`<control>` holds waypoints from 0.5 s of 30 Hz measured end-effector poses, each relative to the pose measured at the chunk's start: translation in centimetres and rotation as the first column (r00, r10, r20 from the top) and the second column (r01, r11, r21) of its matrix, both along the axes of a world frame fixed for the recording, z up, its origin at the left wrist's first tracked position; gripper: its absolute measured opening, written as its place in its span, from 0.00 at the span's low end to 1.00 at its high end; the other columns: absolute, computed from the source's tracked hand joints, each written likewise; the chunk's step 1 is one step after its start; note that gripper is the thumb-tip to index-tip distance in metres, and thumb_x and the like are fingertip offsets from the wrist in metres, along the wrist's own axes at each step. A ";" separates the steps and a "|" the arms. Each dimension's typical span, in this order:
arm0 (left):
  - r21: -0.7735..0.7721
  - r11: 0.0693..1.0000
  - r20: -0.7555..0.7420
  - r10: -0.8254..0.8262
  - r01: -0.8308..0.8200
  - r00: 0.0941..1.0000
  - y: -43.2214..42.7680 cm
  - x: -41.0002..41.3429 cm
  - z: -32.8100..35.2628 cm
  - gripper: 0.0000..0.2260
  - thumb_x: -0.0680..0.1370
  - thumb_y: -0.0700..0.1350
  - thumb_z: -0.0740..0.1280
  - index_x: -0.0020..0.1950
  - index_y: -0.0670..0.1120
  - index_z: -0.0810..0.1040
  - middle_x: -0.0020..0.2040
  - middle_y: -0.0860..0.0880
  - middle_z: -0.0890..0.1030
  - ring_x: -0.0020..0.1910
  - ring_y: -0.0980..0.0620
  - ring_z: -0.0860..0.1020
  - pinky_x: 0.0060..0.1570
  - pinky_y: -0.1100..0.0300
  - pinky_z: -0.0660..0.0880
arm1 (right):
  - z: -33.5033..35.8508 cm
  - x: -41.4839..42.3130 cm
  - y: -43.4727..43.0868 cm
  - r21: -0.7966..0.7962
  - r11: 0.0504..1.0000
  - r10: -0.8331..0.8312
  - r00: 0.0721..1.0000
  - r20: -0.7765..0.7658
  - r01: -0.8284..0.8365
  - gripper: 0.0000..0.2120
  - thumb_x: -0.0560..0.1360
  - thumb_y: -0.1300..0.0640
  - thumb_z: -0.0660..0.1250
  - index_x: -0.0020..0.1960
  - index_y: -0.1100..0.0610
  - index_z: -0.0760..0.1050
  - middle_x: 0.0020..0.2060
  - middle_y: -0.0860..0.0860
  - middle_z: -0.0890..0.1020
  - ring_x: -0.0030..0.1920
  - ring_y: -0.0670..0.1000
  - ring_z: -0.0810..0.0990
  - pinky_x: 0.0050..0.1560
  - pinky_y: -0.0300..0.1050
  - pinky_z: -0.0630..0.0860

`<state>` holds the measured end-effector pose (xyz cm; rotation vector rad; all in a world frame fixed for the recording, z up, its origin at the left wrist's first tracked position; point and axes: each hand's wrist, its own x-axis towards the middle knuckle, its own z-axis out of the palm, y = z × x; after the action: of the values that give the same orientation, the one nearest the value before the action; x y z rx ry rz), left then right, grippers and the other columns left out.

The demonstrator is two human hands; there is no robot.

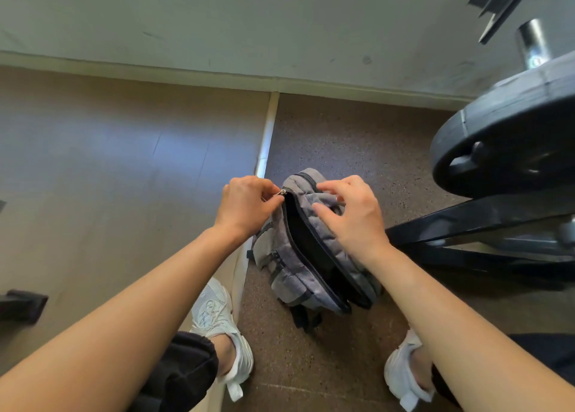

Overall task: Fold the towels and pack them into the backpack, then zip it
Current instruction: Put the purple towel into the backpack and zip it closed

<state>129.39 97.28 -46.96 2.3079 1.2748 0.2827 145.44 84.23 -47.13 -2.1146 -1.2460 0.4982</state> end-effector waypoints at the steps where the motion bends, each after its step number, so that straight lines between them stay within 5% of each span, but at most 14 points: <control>1: -0.015 1.000 0.016 0.017 -0.017 1.000 0.0 0.1 -0.2 0.06 0.76 0.51 0.74 0.48 0.52 0.88 0.41 0.52 0.87 0.41 0.52 0.82 0.49 0.56 0.77 | 0.3 0.1 1.2 0.000 0.999 0.046 0.997 -0.054 -0.046 0.15 0.74 0.54 0.75 0.60 0.50 0.81 0.49 0.50 0.79 0.50 0.53 0.78 0.54 0.55 0.77; 7: -0.061 0.998 0.018 0.033 -0.031 0.999 0.6 0.7 -0.2 0.06 0.75 0.51 0.74 0.48 0.53 0.88 0.44 0.52 0.88 0.45 0.50 0.83 0.46 0.60 0.73 | 0.0 -0.3 7.1 -0.197 0.934 0.287 0.954 -0.080 -0.298 0.14 0.77 0.58 0.71 0.60 0.46 0.81 0.46 0.47 0.77 0.46 0.49 0.77 0.55 0.47 0.76; 12: -0.342 0.939 0.055 -0.007 0.026 0.998 2.3 0.6 0.8 0.06 0.69 0.44 0.72 0.42 0.53 0.88 0.39 0.55 0.87 0.44 0.54 0.84 0.51 0.54 0.81 | -0.5 -0.2 8.4 -0.255 0.921 0.304 0.953 -0.003 -0.295 0.07 0.74 0.61 0.70 0.46 0.50 0.83 0.42 0.47 0.80 0.45 0.50 0.79 0.53 0.49 0.78; 15: -0.341 0.939 0.042 -0.028 0.041 0.999 3.5 0.2 0.9 0.12 0.70 0.38 0.69 0.45 0.54 0.85 0.44 0.53 0.87 0.45 0.54 0.84 0.53 0.53 0.81 | -0.6 0.0 7.8 -0.230 0.934 0.278 0.961 -0.007 -0.272 0.05 0.75 0.60 0.70 0.47 0.52 0.82 0.45 0.49 0.85 0.48 0.53 0.82 0.56 0.51 0.79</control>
<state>129.55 100.75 -46.04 2.0168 1.1605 0.0820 145.48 92.03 -47.74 -2.1467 -1.5768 0.7726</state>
